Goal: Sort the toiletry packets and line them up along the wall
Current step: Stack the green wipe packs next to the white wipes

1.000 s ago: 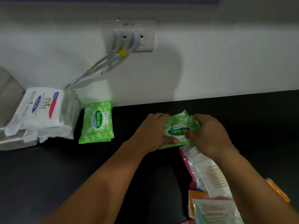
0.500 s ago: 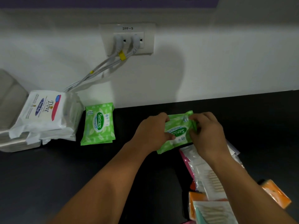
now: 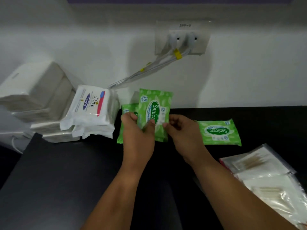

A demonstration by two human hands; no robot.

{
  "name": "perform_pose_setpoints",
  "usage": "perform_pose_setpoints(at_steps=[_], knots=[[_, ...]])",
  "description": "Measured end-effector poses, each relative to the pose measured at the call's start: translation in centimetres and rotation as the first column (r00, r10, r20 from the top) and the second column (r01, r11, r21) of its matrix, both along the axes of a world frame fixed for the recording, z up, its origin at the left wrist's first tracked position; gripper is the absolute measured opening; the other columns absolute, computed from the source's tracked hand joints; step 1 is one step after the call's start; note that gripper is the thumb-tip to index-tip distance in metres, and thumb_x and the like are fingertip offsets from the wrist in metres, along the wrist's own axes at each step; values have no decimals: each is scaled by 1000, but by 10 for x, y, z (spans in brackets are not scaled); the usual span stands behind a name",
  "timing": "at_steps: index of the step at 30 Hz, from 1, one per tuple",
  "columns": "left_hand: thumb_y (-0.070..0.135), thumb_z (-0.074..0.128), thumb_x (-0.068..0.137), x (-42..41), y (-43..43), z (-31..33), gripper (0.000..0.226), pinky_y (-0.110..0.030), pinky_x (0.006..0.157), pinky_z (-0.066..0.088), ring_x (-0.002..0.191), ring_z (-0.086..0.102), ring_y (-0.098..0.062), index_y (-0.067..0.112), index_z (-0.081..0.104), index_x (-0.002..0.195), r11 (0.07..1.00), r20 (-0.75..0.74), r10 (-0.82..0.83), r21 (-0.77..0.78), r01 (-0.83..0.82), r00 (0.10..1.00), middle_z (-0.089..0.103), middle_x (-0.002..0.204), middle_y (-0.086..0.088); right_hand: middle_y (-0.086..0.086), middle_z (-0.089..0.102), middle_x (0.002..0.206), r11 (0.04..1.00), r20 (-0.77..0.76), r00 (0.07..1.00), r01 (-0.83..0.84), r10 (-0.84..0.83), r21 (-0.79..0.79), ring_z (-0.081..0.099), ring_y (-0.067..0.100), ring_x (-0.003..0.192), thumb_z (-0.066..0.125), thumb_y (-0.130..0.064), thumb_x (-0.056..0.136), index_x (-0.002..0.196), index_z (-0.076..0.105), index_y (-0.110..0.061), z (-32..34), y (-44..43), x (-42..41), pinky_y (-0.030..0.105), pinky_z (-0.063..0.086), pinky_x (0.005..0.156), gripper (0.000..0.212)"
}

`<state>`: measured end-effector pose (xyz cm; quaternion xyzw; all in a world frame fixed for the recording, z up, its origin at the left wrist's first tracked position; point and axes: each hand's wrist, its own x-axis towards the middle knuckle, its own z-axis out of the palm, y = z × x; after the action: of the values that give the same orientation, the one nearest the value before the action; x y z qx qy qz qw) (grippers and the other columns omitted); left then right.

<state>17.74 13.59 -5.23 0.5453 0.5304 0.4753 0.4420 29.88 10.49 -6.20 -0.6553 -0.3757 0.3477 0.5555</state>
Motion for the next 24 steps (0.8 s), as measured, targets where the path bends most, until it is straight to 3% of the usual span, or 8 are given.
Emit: perform_pose_setpoints(at_steps=[4,8,12,16,20,24], knots=[[7,62,92,-18,4,-17,24,-21,82,52,102,60,-11,20,52,109,995,-302,-16,92,46,953,57,112,2,0,77,90,999,-14,1000,12,-12,-48,73,13,83,69,-3,87,95,74,-17,-12,23,-18,40,60,84,18],[9,58,93,-27,5,-29,29,-37,101,44,122,46,-28,16,61,121,987,-490,5,143,75,871,49,135,-7,-5,76,86,996,89,996,-20,28,-90,72,9,78,68,-6,87,96,76,-18,-18,36,-30,37,60,79,17],[14,59,91,-32,10,-32,38,-43,108,39,129,43,-32,12,57,129,983,-582,13,157,97,813,45,146,-11,-8,75,86,997,188,982,-17,32,-78,71,4,76,67,-9,88,100,75,-19,-22,43,-35,31,59,77,17],[18,58,92,-36,12,-39,49,-41,115,31,141,33,-32,9,49,139,983,-654,-25,120,137,756,36,155,-15,-4,71,100,997,330,944,5,21,-77,67,8,87,68,-18,88,110,73,-21,-30,44,-39,31,56,84,23],[19,58,94,-37,9,-43,53,-41,115,29,144,28,-36,8,44,144,990,-630,-30,90,111,776,33,155,-20,-2,64,106,994,456,886,-46,85,-95,57,6,89,61,-20,92,119,70,-24,-32,39,-45,12,43,76,28],[18,59,94,-39,8,-40,56,-37,116,26,146,26,-34,8,40,146,992,-610,-32,80,102,792,28,158,-19,0,64,107,985,528,834,-105,162,-135,60,12,94,56,-21,94,119,67,-20,-30,40,-47,30,51,85,27]])
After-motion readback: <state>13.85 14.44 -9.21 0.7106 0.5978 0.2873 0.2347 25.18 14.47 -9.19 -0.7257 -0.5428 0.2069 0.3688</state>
